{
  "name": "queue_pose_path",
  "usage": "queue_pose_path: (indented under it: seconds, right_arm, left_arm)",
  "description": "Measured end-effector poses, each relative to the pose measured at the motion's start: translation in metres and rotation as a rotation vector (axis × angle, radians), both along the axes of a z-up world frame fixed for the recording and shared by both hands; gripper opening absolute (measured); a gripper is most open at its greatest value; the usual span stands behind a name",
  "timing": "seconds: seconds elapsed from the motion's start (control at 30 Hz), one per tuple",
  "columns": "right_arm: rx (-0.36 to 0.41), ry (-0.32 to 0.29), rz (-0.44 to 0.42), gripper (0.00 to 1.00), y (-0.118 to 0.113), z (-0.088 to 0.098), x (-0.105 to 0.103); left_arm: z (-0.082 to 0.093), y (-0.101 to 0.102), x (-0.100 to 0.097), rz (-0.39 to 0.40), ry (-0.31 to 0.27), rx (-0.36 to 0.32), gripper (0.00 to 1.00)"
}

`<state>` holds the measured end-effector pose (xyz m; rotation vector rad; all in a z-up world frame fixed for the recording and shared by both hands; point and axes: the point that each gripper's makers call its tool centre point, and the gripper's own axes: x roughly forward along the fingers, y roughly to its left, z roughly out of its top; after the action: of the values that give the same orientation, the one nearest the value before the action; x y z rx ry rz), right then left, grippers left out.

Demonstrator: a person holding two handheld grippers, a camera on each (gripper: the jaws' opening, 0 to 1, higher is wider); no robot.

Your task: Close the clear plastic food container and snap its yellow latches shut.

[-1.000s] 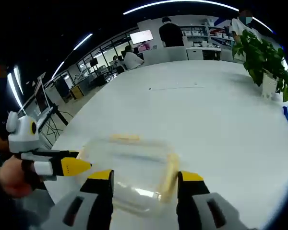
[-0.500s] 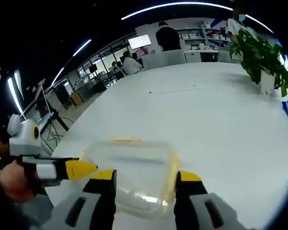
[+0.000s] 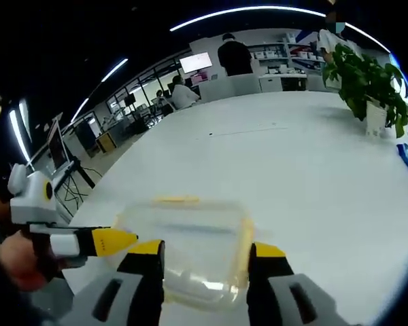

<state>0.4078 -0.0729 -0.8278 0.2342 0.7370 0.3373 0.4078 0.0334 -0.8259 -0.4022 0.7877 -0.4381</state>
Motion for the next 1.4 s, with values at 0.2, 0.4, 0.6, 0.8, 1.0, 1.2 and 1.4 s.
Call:
queue_pose_path:
  seconds: [0.2,0.4,0.6,0.8,1.0,1.2,1.4]
  right_arm:
    - [0.002,-0.002,0.004,0.46,0.009,0.002,0.006]
    - [0.009,-0.01,0.01,0.46,0.026,0.003,0.013]
    - [0.011,-0.021,0.013,0.45,0.045,0.004,0.027]
    - [0.016,-0.032,0.017,0.45,0.067,0.005,0.04]
    - [0.021,-0.042,0.02,0.45,0.083,0.005,0.052]
    - [0.024,-0.05,0.017,0.45,0.094,0.006,0.059]
    - [0.035,-0.05,0.024,0.47,0.1,0.005,0.061]
  left_arm:
    - [0.0,0.009,0.007,-0.003,0.002,0.008,0.42]
    - [0.0,0.028,0.019,0.005,-0.005,0.013,0.42]
    - [0.0,0.047,0.034,0.019,-0.016,0.016,0.43]
    - [0.001,0.069,0.05,0.035,-0.026,0.023,0.43]
    - [0.001,0.084,0.062,0.045,-0.029,0.026,0.44]
    - [0.001,0.096,0.072,0.056,-0.033,0.028,0.44]
    - [0.001,0.102,0.074,0.015,-0.05,0.04,0.47]
